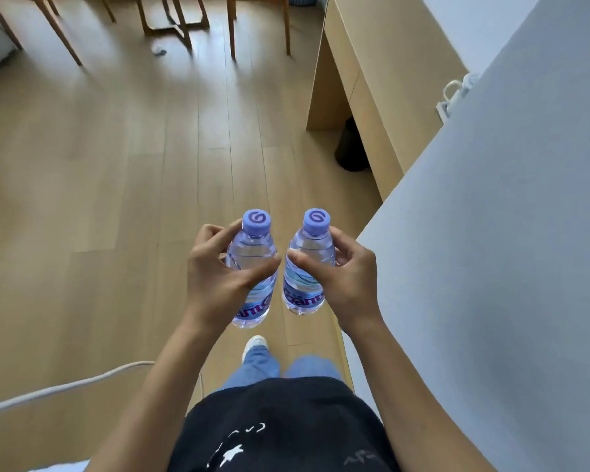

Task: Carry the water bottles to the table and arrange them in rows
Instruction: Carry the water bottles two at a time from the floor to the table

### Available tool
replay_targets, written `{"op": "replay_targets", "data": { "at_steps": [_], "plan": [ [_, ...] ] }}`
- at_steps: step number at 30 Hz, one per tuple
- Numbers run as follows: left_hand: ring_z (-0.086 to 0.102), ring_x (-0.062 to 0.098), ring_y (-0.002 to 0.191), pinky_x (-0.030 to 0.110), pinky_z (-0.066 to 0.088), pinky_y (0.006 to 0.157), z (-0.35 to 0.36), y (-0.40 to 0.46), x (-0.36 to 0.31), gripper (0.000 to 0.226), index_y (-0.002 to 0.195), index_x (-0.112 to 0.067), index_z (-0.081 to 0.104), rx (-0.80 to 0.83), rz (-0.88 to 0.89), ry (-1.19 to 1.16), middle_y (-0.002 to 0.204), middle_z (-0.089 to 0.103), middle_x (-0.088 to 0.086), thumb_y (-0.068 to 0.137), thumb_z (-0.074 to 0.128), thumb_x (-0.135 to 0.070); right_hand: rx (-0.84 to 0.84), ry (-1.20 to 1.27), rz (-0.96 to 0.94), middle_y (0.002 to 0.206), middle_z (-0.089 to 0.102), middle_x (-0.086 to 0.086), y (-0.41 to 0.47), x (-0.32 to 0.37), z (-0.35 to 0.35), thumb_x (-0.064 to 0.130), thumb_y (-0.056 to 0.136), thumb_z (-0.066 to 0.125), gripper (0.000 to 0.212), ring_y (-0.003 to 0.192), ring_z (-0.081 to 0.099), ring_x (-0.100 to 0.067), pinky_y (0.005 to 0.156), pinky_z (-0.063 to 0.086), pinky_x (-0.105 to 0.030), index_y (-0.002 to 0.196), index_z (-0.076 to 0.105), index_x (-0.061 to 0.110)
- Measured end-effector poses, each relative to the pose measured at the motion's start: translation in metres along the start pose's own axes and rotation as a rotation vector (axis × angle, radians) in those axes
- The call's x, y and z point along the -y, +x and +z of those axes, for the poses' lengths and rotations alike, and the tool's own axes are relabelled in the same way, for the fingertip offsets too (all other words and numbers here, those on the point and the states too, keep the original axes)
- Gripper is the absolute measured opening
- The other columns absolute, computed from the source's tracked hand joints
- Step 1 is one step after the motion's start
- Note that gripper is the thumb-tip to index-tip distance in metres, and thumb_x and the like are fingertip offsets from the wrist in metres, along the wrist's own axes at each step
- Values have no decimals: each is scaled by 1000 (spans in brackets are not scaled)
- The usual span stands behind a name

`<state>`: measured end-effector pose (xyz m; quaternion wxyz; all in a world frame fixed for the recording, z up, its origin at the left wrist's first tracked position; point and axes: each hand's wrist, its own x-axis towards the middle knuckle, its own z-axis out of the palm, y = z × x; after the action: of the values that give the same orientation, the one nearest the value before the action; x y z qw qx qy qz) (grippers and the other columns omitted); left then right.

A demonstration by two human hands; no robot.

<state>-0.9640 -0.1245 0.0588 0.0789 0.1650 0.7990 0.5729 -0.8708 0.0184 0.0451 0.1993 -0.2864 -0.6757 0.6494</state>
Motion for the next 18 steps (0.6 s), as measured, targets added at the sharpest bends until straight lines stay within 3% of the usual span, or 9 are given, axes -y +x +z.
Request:
{"op": "replay_targets", "data": {
  "at_steps": [4, 10, 13, 18],
  "plan": [
    [59, 17, 81, 13, 44, 68, 3, 79, -2, 54, 102, -40, 65, 51, 27, -4, 92, 53, 9, 63, 90, -13, -49, 42, 18, 90, 78, 4, 64, 16, 21, 15, 72, 88, 31, 82, 75, -17, 76, 60, -29, 100, 74, 20],
    [55, -1, 74, 11, 44, 67, 32, 193, 7, 55, 98, -47, 65, 77, 43, -55, 88, 49, 0, 63, 90, -13, -123, 37, 16, 88, 77, 2, 171, 22, 40, 13, 71, 89, 30, 82, 75, -19, 78, 61, -33, 96, 73, 21],
    [53, -6, 72, 7, 42, 65, 54, 256, 9, 54, 100, -45, 66, 74, 58, -44, 85, 48, -6, 63, 91, -14, -150, 26, 14, 87, 77, 3, 236, 25, 44, 13, 69, 90, 32, 80, 74, -17, 75, 60, -29, 95, 72, 22],
    [54, -1, 76, 13, 46, 68, 91, 360, -1, 52, 109, -30, 70, 137, 91, -22, 89, 51, -1, 62, 91, -20, -186, 11, -20, 88, 77, 4, 340, 40, 41, 20, 72, 89, 30, 81, 74, -16, 76, 61, -30, 96, 72, 23]
  ]
}}
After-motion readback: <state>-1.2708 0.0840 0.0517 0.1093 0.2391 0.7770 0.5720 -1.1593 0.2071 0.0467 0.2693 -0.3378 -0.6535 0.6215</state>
